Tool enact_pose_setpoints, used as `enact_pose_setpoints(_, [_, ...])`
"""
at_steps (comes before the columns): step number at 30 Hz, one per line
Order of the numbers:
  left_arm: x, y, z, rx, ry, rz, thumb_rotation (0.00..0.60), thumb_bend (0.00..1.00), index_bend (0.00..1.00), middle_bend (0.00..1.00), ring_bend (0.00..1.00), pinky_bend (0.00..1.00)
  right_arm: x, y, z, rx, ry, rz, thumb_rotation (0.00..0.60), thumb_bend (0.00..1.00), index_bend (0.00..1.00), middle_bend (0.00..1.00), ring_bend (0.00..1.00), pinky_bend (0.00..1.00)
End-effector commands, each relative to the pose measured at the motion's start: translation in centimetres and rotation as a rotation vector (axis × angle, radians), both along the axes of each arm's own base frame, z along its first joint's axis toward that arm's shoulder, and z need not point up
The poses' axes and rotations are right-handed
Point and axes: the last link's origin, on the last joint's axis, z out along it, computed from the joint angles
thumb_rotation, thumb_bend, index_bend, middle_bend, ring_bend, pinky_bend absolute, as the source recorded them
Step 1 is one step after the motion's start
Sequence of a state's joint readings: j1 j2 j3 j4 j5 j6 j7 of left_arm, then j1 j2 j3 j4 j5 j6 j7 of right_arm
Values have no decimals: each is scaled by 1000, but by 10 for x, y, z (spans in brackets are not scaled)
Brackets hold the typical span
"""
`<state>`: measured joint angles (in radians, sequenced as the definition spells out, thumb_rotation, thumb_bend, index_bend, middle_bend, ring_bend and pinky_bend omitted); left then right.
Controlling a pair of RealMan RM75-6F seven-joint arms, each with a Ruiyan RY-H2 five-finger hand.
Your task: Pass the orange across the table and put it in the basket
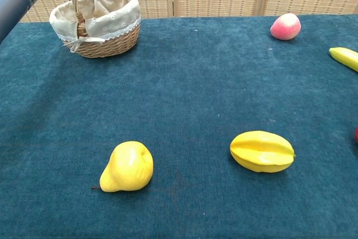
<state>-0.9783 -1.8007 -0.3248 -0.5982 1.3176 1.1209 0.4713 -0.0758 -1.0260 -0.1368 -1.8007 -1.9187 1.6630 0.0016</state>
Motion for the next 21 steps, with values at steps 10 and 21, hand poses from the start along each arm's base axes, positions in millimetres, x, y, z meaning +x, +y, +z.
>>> enact_pose_setpoints(10, [-7, 0, -9, -78, 11, 104, 600, 215, 109, 28, 27, 146, 1, 1, 2, -2, -10, 5, 600, 0, 355, 135, 59, 44])
enact_pose_setpoints(21, [0, -25, -8, -186, -171, 118, 600, 156, 44, 0, 0, 137, 1, 1, -1, 6, -2, 5, 600, 0, 355, 135, 59, 44])
